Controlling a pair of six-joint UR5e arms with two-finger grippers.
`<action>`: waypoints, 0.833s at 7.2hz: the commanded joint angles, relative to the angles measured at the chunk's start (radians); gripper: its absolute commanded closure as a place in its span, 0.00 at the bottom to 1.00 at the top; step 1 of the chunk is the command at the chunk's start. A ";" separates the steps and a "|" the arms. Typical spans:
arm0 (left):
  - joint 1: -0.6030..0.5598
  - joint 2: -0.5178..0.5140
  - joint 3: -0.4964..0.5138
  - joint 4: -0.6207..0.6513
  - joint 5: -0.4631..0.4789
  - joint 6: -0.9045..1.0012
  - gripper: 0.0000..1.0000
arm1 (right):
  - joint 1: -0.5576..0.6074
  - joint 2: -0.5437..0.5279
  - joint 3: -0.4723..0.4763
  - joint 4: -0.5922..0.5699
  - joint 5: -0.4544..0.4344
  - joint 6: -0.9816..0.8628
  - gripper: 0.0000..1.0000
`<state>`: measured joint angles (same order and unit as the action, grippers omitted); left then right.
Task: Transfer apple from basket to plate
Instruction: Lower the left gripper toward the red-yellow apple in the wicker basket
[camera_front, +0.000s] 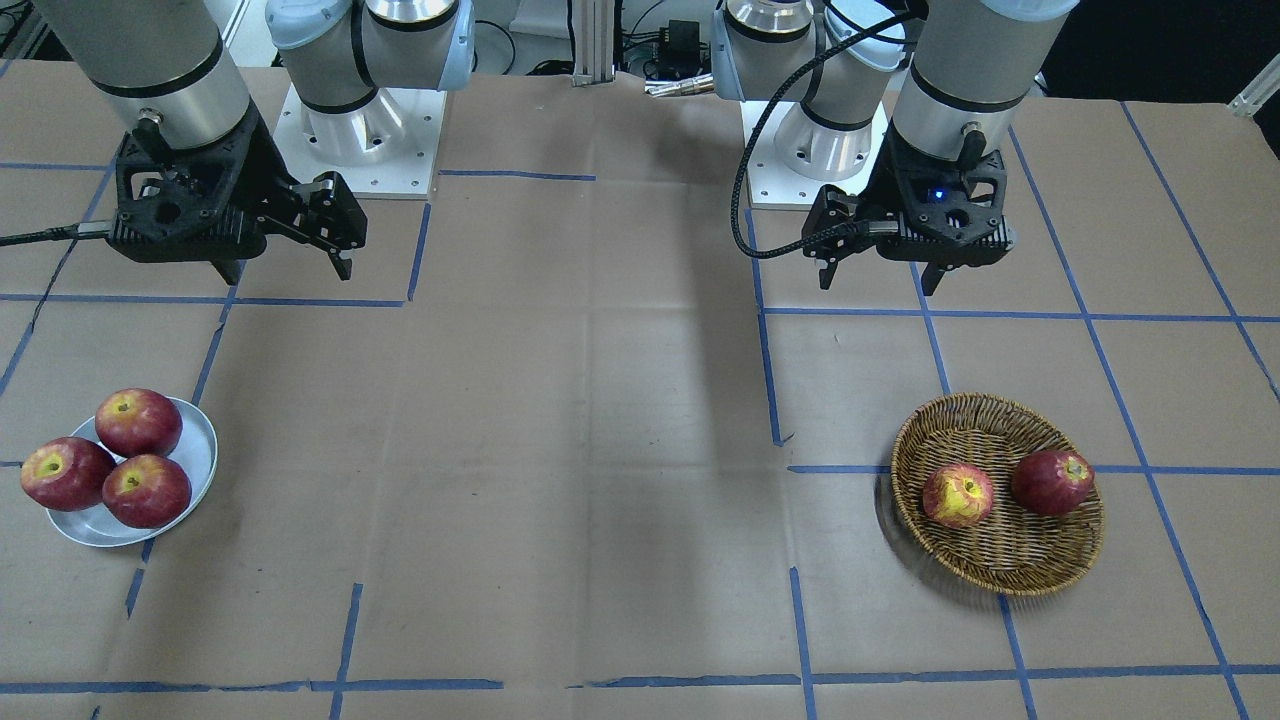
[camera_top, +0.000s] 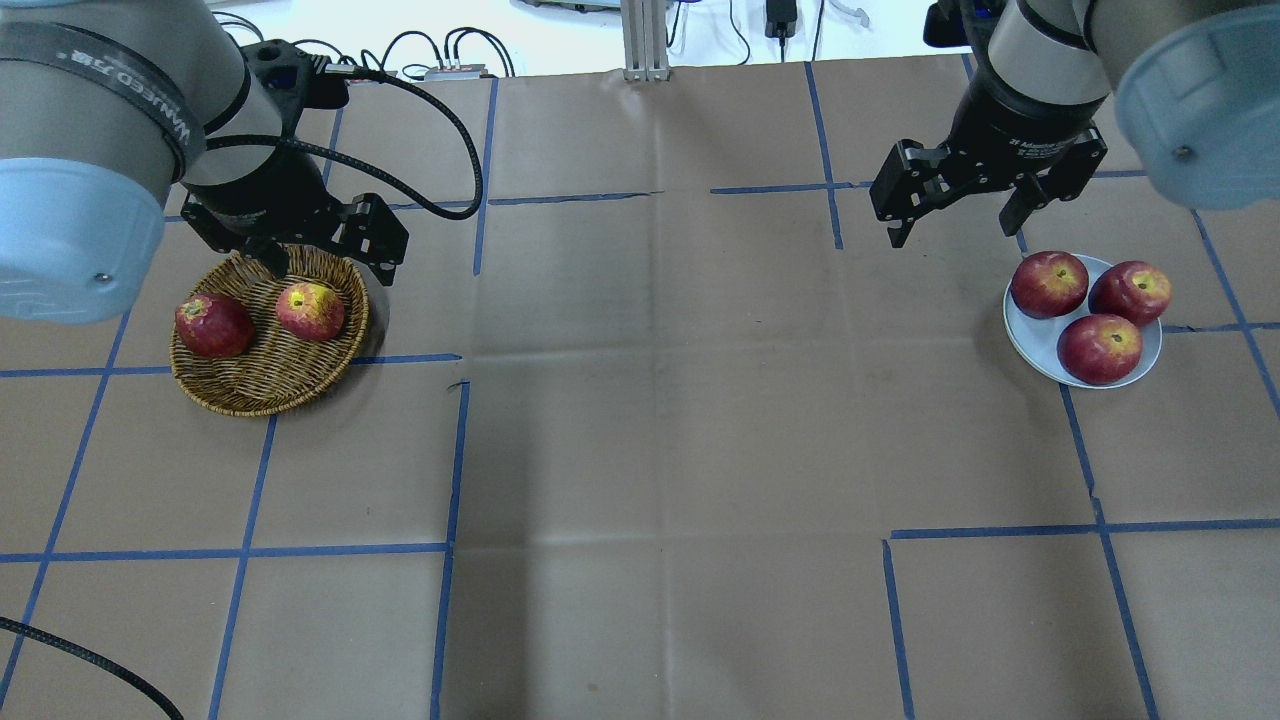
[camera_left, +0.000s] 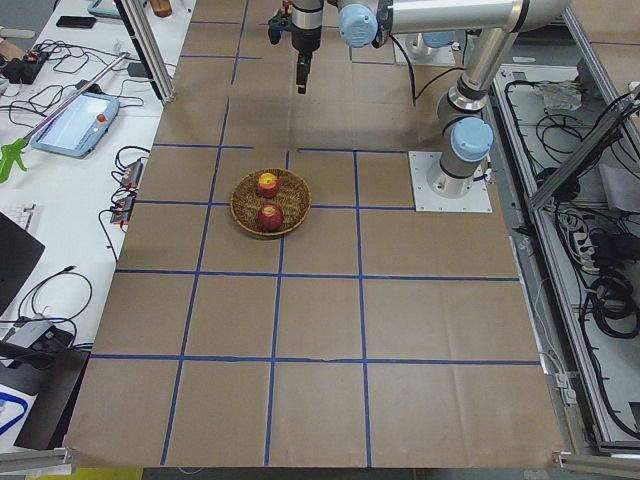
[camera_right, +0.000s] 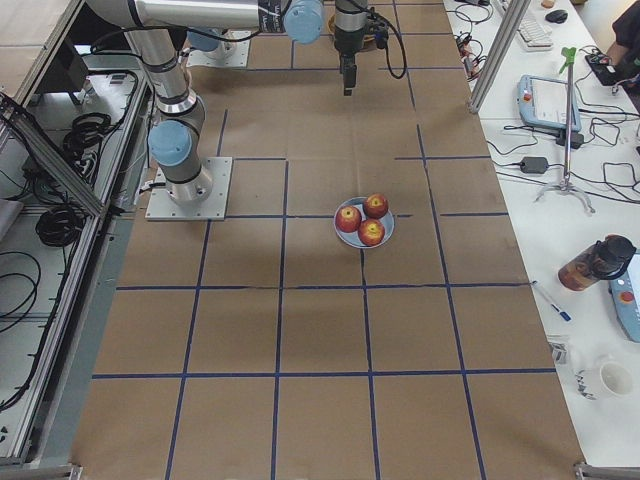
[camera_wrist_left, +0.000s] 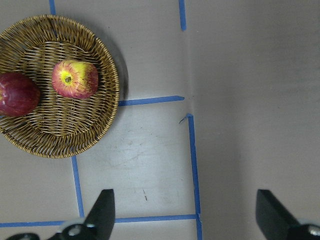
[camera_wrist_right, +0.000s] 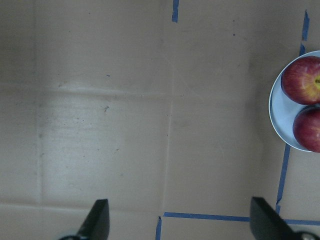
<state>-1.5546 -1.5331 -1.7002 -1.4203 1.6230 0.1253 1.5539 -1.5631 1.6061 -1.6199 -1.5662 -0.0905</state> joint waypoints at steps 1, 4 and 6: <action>0.019 0.013 0.011 -0.031 -0.008 0.010 0.01 | 0.000 0.000 0.000 0.000 0.000 0.000 0.00; 0.019 0.013 0.010 -0.061 -0.003 0.051 0.01 | 0.000 0.000 0.000 0.000 0.000 0.000 0.00; 0.019 0.008 0.002 -0.060 0.000 0.066 0.01 | 0.000 0.000 0.000 0.000 0.000 0.000 0.00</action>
<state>-1.5357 -1.5232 -1.6952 -1.4799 1.6216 0.1833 1.5539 -1.5631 1.6061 -1.6199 -1.5662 -0.0905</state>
